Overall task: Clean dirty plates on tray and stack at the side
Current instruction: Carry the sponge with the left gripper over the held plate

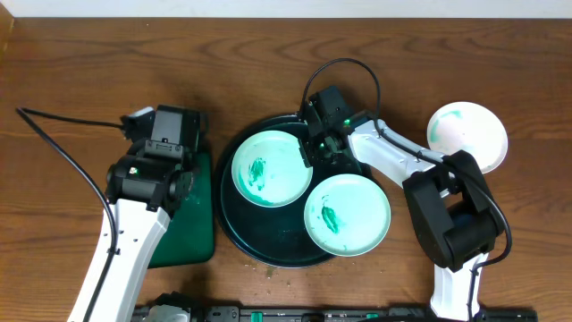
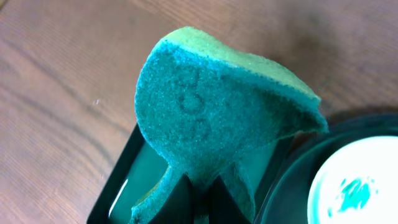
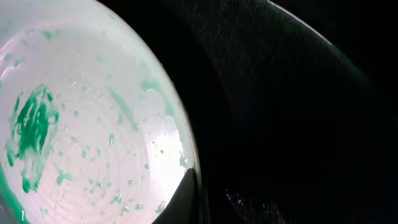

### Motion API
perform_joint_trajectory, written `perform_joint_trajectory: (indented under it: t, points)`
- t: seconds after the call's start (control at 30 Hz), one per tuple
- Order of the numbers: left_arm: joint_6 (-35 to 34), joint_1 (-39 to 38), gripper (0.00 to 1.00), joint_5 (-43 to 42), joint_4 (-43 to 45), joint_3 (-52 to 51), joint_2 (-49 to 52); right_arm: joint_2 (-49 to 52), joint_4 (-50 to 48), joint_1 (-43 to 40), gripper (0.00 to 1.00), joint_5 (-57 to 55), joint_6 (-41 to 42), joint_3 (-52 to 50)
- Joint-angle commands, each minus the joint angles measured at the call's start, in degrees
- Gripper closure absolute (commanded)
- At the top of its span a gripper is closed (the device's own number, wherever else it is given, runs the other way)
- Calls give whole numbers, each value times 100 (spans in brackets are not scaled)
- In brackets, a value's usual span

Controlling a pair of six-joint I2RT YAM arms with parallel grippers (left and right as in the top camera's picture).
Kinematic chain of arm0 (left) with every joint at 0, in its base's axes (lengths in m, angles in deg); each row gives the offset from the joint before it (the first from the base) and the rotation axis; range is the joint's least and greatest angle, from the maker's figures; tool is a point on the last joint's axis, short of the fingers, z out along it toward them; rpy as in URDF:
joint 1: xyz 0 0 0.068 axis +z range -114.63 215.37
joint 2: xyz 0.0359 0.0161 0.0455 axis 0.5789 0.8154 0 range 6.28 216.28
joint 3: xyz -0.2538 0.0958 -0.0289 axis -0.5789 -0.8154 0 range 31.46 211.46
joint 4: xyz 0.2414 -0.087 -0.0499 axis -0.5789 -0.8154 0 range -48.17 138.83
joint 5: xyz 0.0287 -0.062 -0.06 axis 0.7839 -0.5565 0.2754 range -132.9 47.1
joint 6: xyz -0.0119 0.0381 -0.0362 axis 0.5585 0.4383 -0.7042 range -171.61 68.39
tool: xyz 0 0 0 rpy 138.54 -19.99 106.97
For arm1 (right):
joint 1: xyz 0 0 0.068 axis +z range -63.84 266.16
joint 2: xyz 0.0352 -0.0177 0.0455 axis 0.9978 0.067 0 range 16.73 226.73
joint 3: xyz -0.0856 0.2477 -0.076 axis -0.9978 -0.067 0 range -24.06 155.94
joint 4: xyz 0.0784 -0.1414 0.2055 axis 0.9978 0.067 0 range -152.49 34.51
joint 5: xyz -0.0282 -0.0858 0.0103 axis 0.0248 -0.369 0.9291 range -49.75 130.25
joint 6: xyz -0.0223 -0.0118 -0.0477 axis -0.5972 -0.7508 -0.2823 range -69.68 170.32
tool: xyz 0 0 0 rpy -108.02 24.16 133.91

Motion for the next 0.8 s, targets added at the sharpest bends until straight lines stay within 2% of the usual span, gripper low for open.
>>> perform_joint_trajectory:
  t: [0.0,0.17,0.4,0.57,0.77]
  points:
    - [-660,46,93,-48,-337,-7,79,70,168,52,99,52,-63,39]
    - [-887,262,93,-634,-785,-7,507,70,258,52,99,52,-63,39]
    - [-520,540,93,-1641,-741,-7,1364,70,328,57,99,52,-63,39]
    - [-435,706,93,-1895,-728,-7,1797,70,367,57,99,50,-66,39]
    - [-437,741,93,-2033,-697,-7,1840,70,365,57,99,50,-66,39]
